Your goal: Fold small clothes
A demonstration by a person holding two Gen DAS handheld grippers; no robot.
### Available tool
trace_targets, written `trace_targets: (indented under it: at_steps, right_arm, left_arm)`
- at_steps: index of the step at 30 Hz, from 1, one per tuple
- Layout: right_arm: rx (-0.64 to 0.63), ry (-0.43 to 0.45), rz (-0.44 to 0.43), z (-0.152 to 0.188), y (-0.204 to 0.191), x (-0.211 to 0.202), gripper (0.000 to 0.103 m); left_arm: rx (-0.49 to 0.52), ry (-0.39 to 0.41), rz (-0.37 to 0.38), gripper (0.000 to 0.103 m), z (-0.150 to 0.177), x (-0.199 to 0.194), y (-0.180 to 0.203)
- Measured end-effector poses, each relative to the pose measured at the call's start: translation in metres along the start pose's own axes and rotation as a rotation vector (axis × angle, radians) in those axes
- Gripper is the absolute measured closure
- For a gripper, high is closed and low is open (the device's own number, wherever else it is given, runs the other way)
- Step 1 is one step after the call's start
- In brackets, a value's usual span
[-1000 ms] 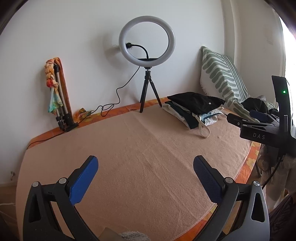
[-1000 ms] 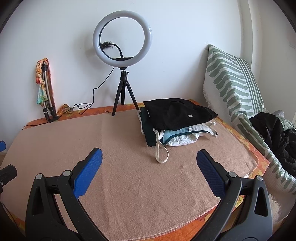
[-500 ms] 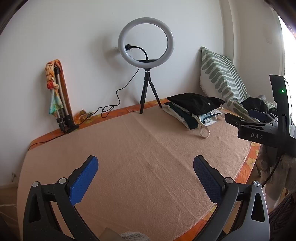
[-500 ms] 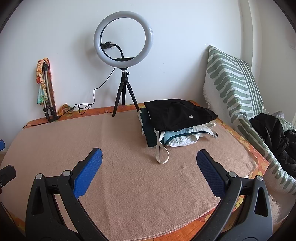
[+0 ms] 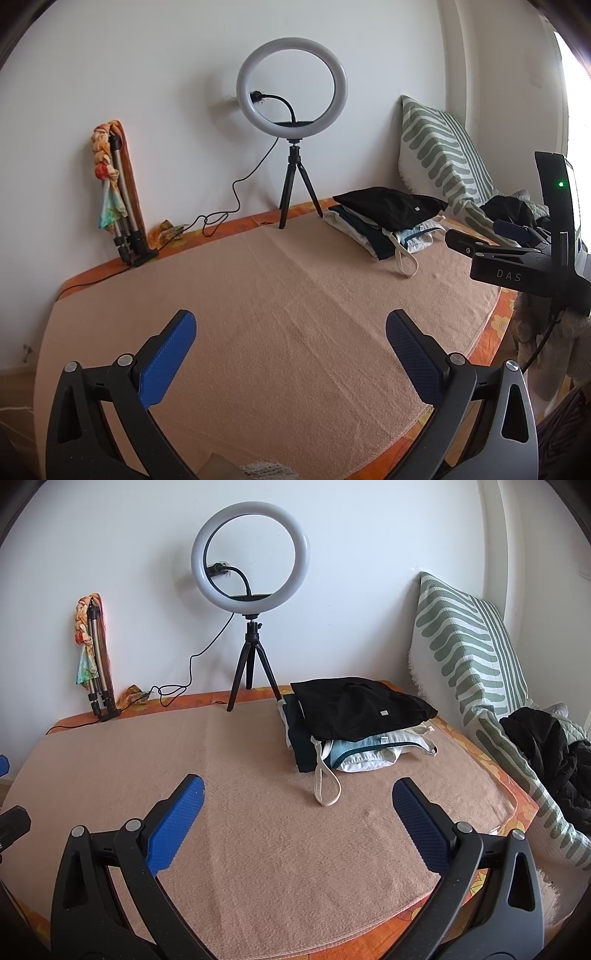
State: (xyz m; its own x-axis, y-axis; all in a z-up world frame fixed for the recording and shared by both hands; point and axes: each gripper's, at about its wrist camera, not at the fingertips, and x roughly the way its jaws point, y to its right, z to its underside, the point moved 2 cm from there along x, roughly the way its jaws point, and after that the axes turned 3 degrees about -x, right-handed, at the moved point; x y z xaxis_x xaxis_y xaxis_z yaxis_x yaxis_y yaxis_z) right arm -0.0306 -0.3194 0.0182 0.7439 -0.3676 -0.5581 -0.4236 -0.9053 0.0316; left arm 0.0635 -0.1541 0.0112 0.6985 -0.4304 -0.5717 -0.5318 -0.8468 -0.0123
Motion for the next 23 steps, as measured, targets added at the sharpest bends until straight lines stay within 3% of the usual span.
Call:
trace_targets:
  at_steps: [23]
  right_arm:
    - [-0.011, 0.004, -0.013, 0.0002, -0.0062, 0.0027, 0.0]
  left_arm:
    - [-0.016, 0.015, -0.003, 0.001, 0.0009, -0.0054, -0.0028]
